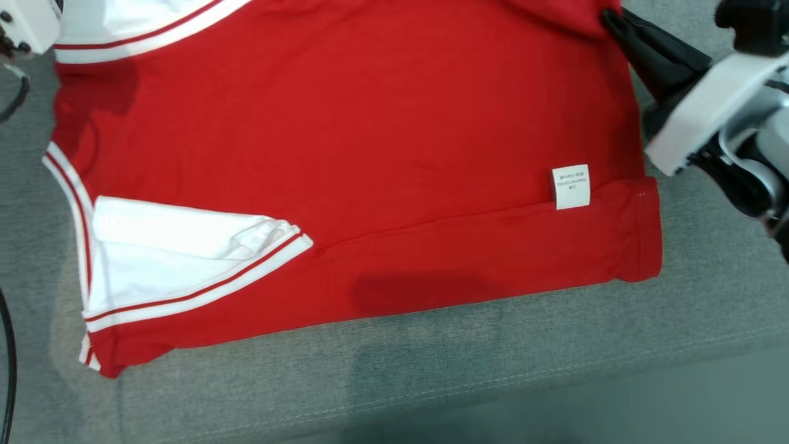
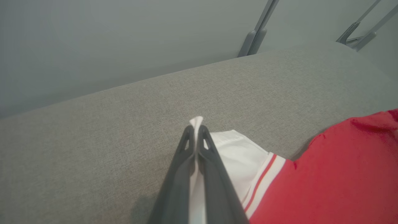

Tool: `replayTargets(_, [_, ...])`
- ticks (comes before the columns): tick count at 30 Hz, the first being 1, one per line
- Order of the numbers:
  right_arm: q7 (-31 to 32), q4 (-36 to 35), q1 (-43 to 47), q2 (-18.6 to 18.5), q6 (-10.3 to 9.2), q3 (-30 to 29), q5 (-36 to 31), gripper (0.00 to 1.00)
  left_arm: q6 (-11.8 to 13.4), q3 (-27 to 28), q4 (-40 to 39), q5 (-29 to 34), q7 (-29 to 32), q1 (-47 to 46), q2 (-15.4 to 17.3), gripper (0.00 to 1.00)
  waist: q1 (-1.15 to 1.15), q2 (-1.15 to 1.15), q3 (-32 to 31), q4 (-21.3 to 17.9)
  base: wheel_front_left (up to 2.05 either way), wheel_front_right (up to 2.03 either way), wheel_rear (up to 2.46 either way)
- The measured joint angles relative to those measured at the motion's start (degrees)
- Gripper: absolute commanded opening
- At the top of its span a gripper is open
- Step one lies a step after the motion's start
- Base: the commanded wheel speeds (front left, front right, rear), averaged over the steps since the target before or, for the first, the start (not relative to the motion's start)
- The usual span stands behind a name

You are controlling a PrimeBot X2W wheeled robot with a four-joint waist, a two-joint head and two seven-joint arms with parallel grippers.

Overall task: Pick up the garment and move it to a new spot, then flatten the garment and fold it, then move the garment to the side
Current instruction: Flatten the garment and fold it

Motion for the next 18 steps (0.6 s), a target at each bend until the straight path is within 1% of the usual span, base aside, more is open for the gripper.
replayTargets(4, [-1.5, -4.1, 1.2, -4.7, 0.00, 1.7, 0.0, 0.00, 0.0, -0.4, -5.2, -3.5, 0.0, 2.3, 2.5, 0.00, 0.00, 0.00, -1.0, 1.4, 0.00, 0.00, 0.00])
replayTargets(10, [-2.4, -7.9, 4.1, -8.8, 0.00, 2.8, 1.2, 0.00, 0.0, -0.7, -13.1, -7.7, -0.4, 6.8, 7.3, 0.00, 0.00, 0.00, -2.3, 2.8, 0.00, 0.00, 0.00])
replayTargets(15, [-3.3, -10.1, 7.0, -11.7, 0.00, 2.9, 3.4, 0.00, 0.0, 0.0, -20.0, -11.0, -3.4, 12.5, 10.8, 0.00, 0.00, 0.00, -3.4, 3.5, 0.00, 0.00, 0.00])
replayTargets(16, [-3.5, -10.6, 8.3, -12.5, 0.01, 3.0, 3.8, 0.00, 0.0, 0.3, -22.6, -11.6, -4.6, 15.4, 12.5, 0.00, 0.00, 0.00, -3.9, 3.7, 0.00, 0.00, 0.00])
replayTargets(18, [-3.6, -11.3, 9.6, -13.2, 0.01, 3.1, 4.3, 0.00, 0.5, 0.8, -25.1, -13.1, -6.3, 18.9, 13.8, 0.00, 0.00, 0.00, -4.4, 3.9, 0.00, 0.00, 0.00])
